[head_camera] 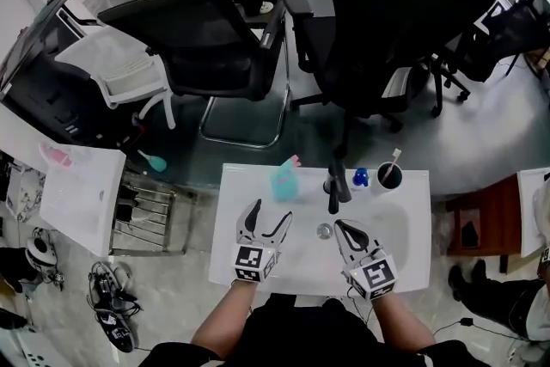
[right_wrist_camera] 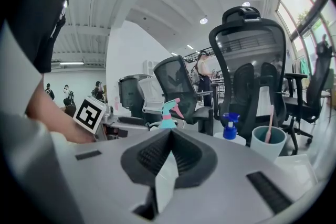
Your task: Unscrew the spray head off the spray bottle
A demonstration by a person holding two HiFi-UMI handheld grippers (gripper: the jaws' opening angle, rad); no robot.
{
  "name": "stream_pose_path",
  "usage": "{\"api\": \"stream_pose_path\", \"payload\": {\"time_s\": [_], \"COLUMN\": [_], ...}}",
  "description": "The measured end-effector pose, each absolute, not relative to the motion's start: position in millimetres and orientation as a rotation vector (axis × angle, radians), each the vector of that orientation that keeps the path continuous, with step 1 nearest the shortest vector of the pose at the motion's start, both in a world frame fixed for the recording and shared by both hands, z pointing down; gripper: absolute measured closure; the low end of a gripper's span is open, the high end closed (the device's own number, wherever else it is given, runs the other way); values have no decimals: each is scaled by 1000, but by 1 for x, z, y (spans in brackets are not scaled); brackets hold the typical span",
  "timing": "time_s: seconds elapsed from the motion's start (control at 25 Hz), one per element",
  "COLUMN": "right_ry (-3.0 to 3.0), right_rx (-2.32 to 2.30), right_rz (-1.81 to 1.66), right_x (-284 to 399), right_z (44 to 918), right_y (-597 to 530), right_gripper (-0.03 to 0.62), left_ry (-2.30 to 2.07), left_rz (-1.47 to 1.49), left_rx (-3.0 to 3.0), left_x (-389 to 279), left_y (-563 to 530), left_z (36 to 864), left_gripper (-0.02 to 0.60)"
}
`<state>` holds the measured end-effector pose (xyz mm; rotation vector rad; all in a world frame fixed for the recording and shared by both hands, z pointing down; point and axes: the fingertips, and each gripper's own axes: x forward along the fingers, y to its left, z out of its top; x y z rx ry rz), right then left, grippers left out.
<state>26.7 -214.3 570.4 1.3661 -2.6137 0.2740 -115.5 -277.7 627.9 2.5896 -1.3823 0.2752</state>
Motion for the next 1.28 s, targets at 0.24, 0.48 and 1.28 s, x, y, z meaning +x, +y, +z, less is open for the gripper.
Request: {"api": "stream_pose_path", "payload": {"time_s": [0.24, 0.48, 1.28], "right_ry": [-2580, -2574, -2528], "right_rx": [1343, 1288, 1255], "right_rz": [296, 316, 425], "right_x": [27, 20, 11], "right_z": [591, 603, 642], "right_y": [-213, -218, -211], "right_gripper": [588, 588, 588], "left_ry": [-1456, -1493, -1541], "left_rz": [243, 239, 199], "left_rx": [2598, 2631, 2696], "left_x": [-114, -106, -80], "left_y": [-298, -321, -370], "left_z": [650, 663, 684], "left_gripper": [226, 210, 198]}}
